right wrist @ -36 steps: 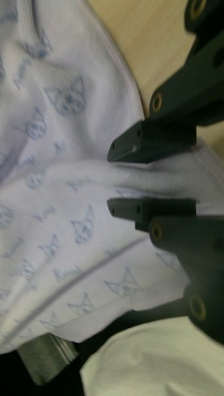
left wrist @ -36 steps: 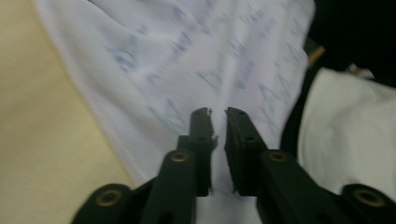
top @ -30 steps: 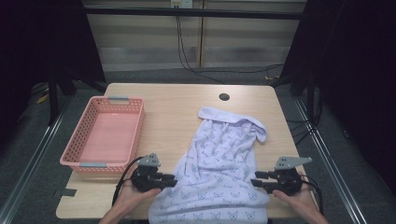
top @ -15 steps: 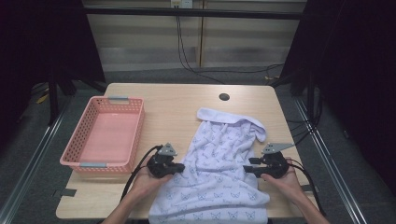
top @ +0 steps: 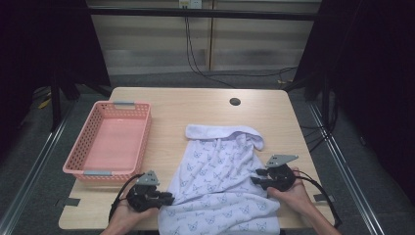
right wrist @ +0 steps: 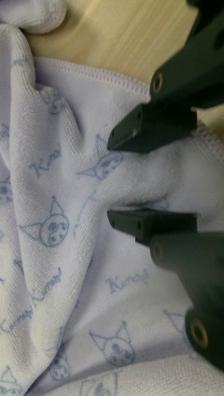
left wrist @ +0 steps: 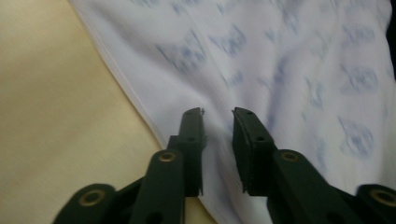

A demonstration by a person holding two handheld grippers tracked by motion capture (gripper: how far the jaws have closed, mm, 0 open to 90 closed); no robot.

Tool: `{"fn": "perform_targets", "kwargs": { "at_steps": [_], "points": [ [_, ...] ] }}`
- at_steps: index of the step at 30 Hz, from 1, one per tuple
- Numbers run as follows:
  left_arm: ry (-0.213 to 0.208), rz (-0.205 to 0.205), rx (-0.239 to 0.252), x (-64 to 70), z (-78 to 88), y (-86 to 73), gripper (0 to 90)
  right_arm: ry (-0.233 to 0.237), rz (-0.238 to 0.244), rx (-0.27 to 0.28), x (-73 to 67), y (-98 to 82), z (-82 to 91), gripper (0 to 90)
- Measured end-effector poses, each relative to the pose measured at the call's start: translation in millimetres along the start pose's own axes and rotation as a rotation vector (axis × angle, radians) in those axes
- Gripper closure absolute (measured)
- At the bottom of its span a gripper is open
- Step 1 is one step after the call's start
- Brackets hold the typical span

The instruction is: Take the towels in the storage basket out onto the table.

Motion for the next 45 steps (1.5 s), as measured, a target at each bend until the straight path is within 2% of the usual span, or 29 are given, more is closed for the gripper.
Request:
{"fn": "perform_targets", "kwargs": {
  "at_steps": [1,3,4,5,6,7,8,9,10,11,12,13,16,19,23,26,28,29,30,31,32,34,35,36,37,38,40,43,45],
  "points": [
    [0.011,0.003,0.022,-3.6,-2.8,6.5,71.5,0.01,0.007,0.003,0.3,-0.1,0.6,75.7],
    [0.023,0.008,0.046,-10.6,-14.7,22.8,67.2,0.028,0.005,0.001,-3.0,-3.1,2.8,84.9],
    [0.033,0.013,0.05,-12.5,-22.3,30.0,67.3,0.036,-0.002,-0.004,-4.8,-4.9,4.5,85.8],
    [0.03,0.002,0.051,-12.4,-29.9,36.6,67.1,0.041,-0.006,-0.012,-6.4,-7.7,7.2,86.2],
    [0.044,-0.026,0.044,-13.0,-39.0,43.5,66.9,0.048,-0.01,-0.013,-8.0,-10.5,9.8,86.3],
    [0.059,-0.03,0.036,-13.4,-44.7,46.5,67.7,0.05,-0.017,-0.017,-9.2,-14.3,13.4,86.4],
    [0.062,-0.006,0.026,-14.2,-53.3,48.9,69.0,0.045,-0.019,-0.021,-9.6,-16.6,15.8,86.4],
    [0.057,-0.008,0.0,-13.0,-57.1,47.1,72.3,0.045,-0.033,-0.027,-11.6,-21.2,20.2,86.4],
    [0.083,-0.039,0.009,-9.7,-58.5,46.0,74.9,0.047,-0.039,-0.029,-12.8,-23.5,22.4,86.3],
    [0.087,-0.059,0.003,-7.6,-57.3,44.8,77.8,0.046,-0.026,-0.036,-13.1,-26.2,25.5,86.3],
    [0.077,-0.069,-0.018,-4.4,-53.6,41.2,80.4,0.046,-0.03,-0.042,-14.2,-28.6,28.3,86.2],
    [0.07,-0.075,-0.019,-2.3,-49.9,36.9,83.9,0.048,-0.037,-0.039,-15.9,-32.3,32.7,86.1],
    [0.029,-0.062,-0.029,1.9,-36.3,21.6,89.4,0.065,-0.047,-0.017,-22.4,-36.4,42.3,86.6],
    [0.019,-0.076,-0.049,10.7,-23.1,8.3,90.0,0.092,-0.038,-0.018,-36.0,-42.4,47.4,86.8],
    [-0.003,-0.091,-0.074,25.3,-6.1,-9.3,90.0,0.119,-0.02,-0.008,-50.5,-40.5,51.0,86.9],
    [-0.05,-0.111,-0.119,38.3,9.8,-24.1,90.0,0.133,-0.009,-0.021,-63.6,-41.6,52.7,86.7],
    [-0.051,-0.123,-0.112,40.1,13.3,-22.8,90.0,0.127,0.003,-0.022,-71.7,-40.1,53.4,80.5],
    [-0.053,-0.113,-0.101,38.7,13.2,-20.8,85.8,0.13,0.006,-0.006,-73.7,-37.7,53.7,72.9],
    [-0.052,-0.087,-0.075,36.3,11.8,-17.0,78.4,0.12,0.007,0.009,-73.2,-35.5,54.7,68.1],
    [-0.052,-0.087,-0.052,32.3,9.8,-12.3,77.1,0.105,0.004,0.035,-69.6,-31.6,56.3,68.5],
    [-0.034,-0.075,-0.031,28.5,7.0,-7.9,77.4,0.087,-0.007,0.075,-61.8,-25.6,58.3,68.5],
    [-0.03,-0.051,0.002,22.1,2.5,1.2,76.8,0.058,-0.047,0.153,-43.1,-14.8,62.1,67.9],
    [-0.024,-0.046,0.028,16.4,-0.4,9.0,76.8,0.034,-0.053,0.167,-34.8,-11.7,62.5,67.5],
    [-0.016,-0.036,0.05,11.8,-3.2,15.8,76.5,-0.006,-0.064,0.188,-20.0,-7.2,62.1,66.6],
    [-0.015,-0.019,0.063,7.9,-5.5,20.7,76.3,-0.01,-0.085,0.201,-9.2,-4.5,60.1,66.4],
    [-0.014,0.008,0.092,1.0,-10.2,28.5,76.0,-0.015,-0.091,0.203,-1.5,-3.1,57.7,65.8],
    [0.012,0.016,0.092,-7.8,-18.6,36.0,75.5,-0.008,-0.122,0.205,15.5,0.1,46.6,64.1],
    [0.04,0.024,0.104,-18.5,-29.7,50.0,73.0,-0.023,-0.134,0.169,28.0,1.2,30.4,59.5],
    [0.05,0.04,0.135,-23.7,-32.3,59.5,70.5,-0.033,-0.142,0.16,33.4,1.8,23.5,57.2]
  ]
}}
Point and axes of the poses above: each handheld gripper's, and its own axes: z roughly backward along the jaws, y roughly out of its top, x roughly to its right, the point moved 7 cm from there along -z, roughly forward along the jaws, and after that the axes turned 12 degrees about y, right-handed, at the moved point
